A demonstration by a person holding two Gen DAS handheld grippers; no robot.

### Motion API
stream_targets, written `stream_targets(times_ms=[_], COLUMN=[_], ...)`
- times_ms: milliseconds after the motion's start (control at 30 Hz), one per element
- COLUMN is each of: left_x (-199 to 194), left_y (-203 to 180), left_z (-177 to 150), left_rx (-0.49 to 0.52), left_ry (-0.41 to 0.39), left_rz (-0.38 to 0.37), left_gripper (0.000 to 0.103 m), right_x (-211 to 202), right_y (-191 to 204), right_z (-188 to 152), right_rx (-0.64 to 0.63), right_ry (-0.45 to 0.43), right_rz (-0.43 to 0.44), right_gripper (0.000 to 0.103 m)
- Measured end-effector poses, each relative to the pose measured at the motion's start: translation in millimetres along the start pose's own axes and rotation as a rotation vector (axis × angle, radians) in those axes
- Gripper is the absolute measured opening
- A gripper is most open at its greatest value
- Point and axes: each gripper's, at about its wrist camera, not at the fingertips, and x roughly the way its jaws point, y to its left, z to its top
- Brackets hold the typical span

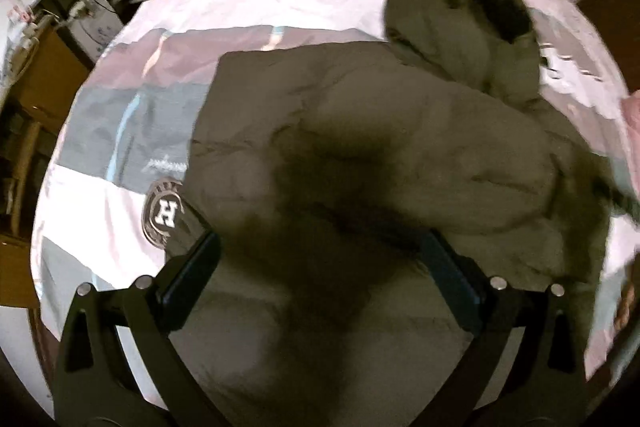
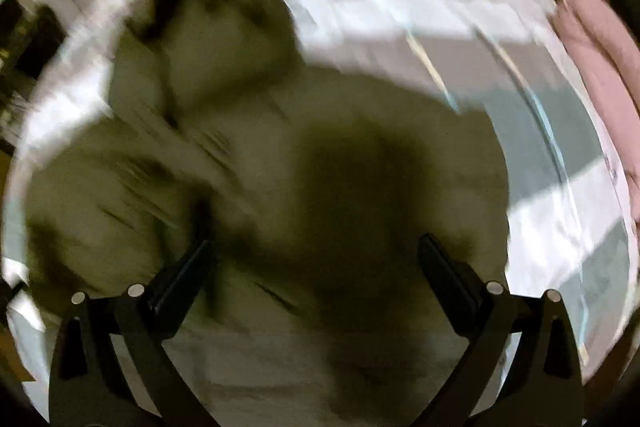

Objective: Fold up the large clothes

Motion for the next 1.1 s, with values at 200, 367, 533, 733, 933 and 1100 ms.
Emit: stream_targets(times_ms=[200,367,533,733,933,1100], left_x=[-10,5,5,2,-7,-9], left_y=[15,38,56,52,55,55], left_z=[-28,-28,-13,-6,-8,-14], left_rx=[-0.011,-0.076,-0.092,-0.053,-0.091,-0.112], left_ry=[0.067,0.126,0.070,0.028,0.004,0.011], left_rz=[-0.077,-0.090,-0.020,-0.002,-0.012,0.006], left_gripper=[0.101,0.101,0.101,0.101,0.101,0.101], right_x=[13,84,154,169,57,-45], right_y=[49,99,118,104,99,73], right_z=[106,205,241,239,200,104], right_rx=[0.007,-0.019,0.008,0.103,0.003,-0.133], right_ry=[-0.085,-0.038,0.026,-0.021,-0.279,-0.362], right_rz=[0.013,-0.128,-0.274,-0.259,0.037,0.193], right_gripper=[0.102,0.102,0.099,0.005,0.004,0.004])
